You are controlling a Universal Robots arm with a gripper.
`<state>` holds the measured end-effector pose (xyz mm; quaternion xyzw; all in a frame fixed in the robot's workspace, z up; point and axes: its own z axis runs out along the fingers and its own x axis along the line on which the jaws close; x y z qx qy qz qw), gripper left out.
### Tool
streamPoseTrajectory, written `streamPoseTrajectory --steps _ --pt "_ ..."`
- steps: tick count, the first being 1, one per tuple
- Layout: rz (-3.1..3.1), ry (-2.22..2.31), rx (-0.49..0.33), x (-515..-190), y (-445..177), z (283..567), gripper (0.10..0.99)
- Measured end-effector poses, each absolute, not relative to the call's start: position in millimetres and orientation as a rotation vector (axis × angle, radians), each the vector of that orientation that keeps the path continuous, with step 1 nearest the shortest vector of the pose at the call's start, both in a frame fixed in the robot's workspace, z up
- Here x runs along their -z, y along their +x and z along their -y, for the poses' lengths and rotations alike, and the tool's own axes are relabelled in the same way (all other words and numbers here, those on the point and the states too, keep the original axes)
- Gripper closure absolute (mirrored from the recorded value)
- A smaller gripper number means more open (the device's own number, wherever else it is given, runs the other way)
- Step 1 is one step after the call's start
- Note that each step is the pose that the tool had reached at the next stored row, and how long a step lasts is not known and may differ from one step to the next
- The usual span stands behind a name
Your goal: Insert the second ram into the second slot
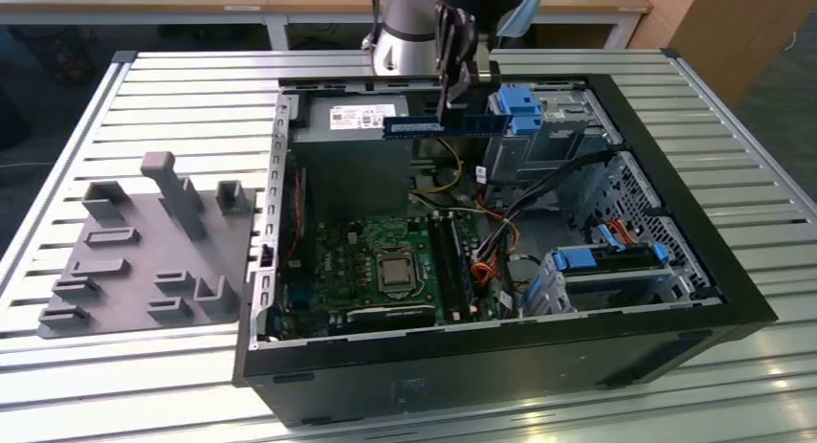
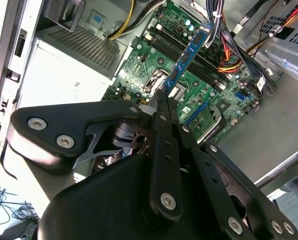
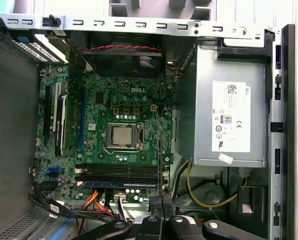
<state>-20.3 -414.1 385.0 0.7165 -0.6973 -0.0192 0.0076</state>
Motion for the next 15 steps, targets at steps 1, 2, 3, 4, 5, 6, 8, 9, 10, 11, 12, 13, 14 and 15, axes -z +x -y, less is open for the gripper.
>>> streamPoseTrajectory --steps 1,2,3,4,5,6,8,9,10,11,12,13,14,15 --pt "2.18 2.24 0.06 -385.1 -20.3 414.2 0.973" --pt "2.18 2.24 0.06 -385.1 -20.3 414.5 0.973" --pt "2.18 2.24 0.06 -385.0 -20.3 414.7 0.973" --pt "2.18 2.24 0.06 -385.1 -20.3 415.1 0.973" --pt "2.18 2.24 0.06 -385.1 -20.3 415.5 0.973" --pt "2.18 2.24 0.06 -385.0 -20.3 415.8 0.973" --pt "2.18 2.24 0.06 -385.0 -20.3 416.5 0.973" --pt "2.18 2.24 0.06 -385.0 -20.3 416.8 0.973" --pt "2.18 2.24 0.06 -385.0 -20.3 417.2 0.973" --pt "2.18 2.24 0.06 -385.1 -20.3 417.6 0.973" --pt "2.18 2.24 0.06 -385.0 -20.3 417.9 0.973" --pt "2.18 2.24 0.06 -385.0 -20.3 418.4 0.973" --pt "2.18 2.24 0.06 -385.0 -20.3 418.7 0.973" --pt "2.18 2.24 0.06 -385.0 -20.3 419.1 0.973"
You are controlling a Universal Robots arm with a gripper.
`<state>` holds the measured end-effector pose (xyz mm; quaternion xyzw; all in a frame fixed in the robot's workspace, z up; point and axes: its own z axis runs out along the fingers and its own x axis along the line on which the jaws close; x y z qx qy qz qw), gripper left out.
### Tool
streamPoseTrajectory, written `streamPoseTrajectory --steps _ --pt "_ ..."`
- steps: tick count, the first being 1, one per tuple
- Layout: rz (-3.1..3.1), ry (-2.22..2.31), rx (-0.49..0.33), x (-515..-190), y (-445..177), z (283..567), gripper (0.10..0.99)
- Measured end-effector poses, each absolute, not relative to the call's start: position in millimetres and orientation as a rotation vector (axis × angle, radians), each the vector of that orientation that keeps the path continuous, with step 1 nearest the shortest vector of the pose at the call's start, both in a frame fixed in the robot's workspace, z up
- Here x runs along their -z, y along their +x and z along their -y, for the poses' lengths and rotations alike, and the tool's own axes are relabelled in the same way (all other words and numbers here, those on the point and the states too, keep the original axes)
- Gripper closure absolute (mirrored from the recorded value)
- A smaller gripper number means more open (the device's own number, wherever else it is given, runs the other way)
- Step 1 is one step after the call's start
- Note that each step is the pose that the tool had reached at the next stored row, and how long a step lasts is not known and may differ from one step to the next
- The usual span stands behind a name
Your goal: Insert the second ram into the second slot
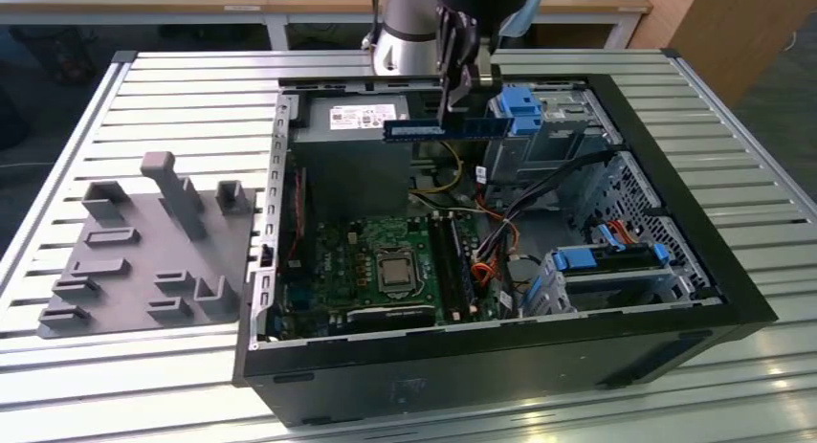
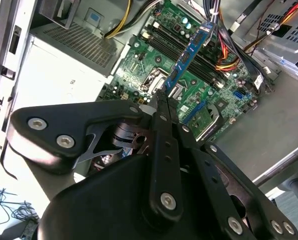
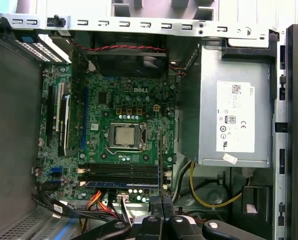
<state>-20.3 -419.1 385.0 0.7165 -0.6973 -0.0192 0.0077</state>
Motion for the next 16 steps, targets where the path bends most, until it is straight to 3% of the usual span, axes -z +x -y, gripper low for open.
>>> streamPoseTrajectory --steps 16 --pt "2.18 2.24 0.06 -385.0 -20.3 428.5 0.973"
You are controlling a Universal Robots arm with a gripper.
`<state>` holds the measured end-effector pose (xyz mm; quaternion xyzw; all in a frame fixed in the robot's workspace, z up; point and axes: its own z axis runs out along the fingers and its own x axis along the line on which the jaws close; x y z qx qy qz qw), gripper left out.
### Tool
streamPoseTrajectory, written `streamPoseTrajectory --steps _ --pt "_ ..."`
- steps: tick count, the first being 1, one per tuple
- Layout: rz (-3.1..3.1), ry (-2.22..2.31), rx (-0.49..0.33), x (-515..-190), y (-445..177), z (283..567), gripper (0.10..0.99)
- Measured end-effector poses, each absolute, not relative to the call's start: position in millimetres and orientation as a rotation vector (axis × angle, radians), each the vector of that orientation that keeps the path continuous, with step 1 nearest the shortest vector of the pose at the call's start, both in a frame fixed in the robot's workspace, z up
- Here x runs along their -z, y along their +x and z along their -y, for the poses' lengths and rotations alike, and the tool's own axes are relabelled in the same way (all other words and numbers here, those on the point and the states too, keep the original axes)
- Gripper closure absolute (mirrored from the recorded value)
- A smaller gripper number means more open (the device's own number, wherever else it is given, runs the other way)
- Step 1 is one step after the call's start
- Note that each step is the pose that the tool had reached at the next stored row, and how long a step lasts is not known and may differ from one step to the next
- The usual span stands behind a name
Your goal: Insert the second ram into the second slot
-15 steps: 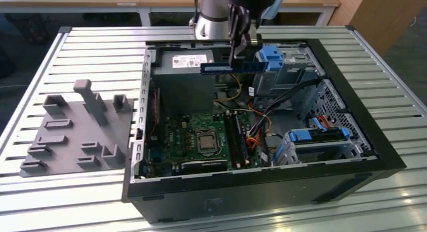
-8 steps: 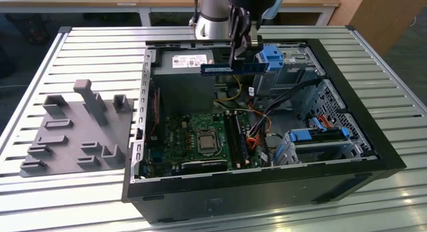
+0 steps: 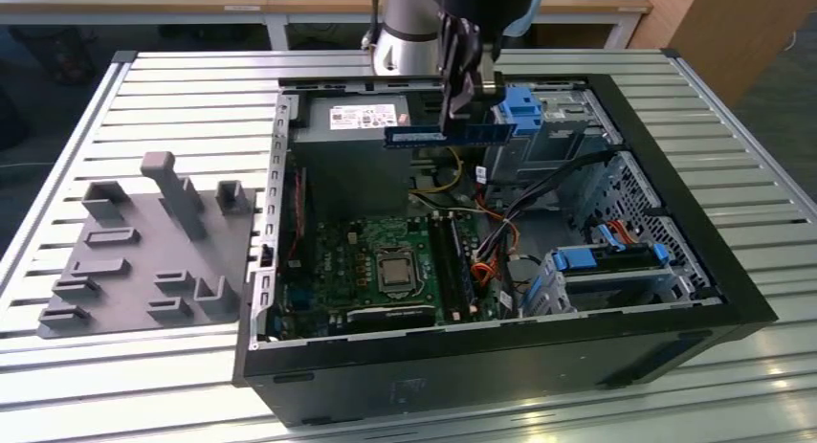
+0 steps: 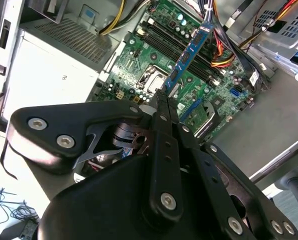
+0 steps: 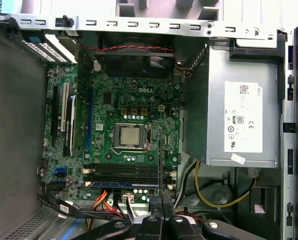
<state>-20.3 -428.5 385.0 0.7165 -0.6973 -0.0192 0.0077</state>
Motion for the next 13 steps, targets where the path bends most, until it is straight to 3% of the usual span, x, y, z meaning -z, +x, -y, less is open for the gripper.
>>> streamPoseTrajectory --steps 13 --pt "2.18 2.24 0.06 -385.0 -20.3 439.5 0.973"
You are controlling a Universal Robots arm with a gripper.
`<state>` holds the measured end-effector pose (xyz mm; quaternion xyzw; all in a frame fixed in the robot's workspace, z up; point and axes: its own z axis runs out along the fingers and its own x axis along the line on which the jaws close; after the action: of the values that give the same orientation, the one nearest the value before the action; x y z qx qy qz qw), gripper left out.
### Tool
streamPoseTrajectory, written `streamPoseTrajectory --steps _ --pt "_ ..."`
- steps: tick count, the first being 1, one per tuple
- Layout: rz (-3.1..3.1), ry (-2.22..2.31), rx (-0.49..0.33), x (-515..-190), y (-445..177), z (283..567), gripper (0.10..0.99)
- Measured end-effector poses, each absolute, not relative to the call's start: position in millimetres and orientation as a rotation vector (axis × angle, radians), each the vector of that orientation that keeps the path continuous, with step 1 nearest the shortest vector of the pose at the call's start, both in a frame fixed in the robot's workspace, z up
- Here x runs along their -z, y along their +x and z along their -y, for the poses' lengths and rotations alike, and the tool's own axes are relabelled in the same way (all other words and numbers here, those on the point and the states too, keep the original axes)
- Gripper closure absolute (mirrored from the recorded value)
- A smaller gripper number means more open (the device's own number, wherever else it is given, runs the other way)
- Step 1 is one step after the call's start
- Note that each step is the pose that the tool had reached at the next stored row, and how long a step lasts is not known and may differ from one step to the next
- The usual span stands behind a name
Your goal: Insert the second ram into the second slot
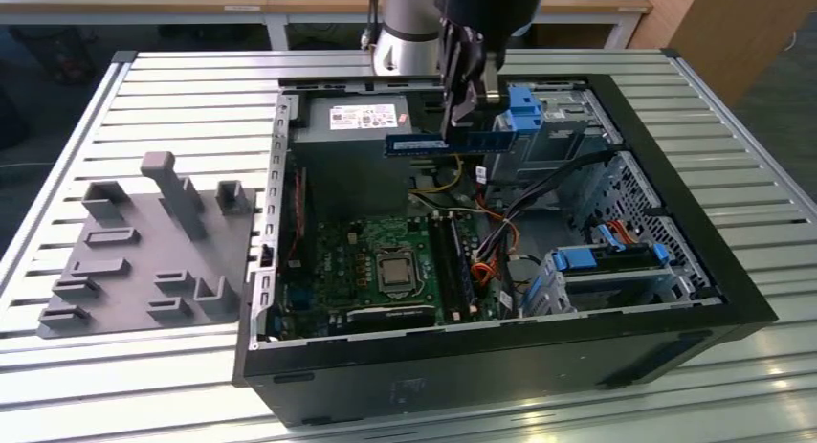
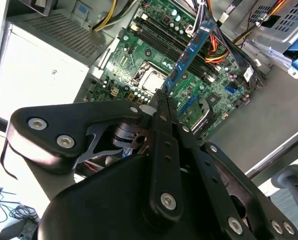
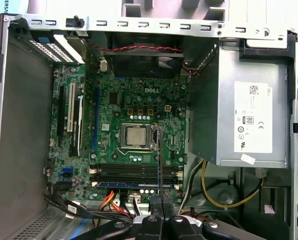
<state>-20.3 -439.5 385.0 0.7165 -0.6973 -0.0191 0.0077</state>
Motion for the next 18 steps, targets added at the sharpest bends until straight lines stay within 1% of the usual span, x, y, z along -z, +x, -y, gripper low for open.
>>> streamPoseTrajectory --steps 18 --pt "2.287 2.132 0.06 -384.4 -20.3 440.0 0.973"
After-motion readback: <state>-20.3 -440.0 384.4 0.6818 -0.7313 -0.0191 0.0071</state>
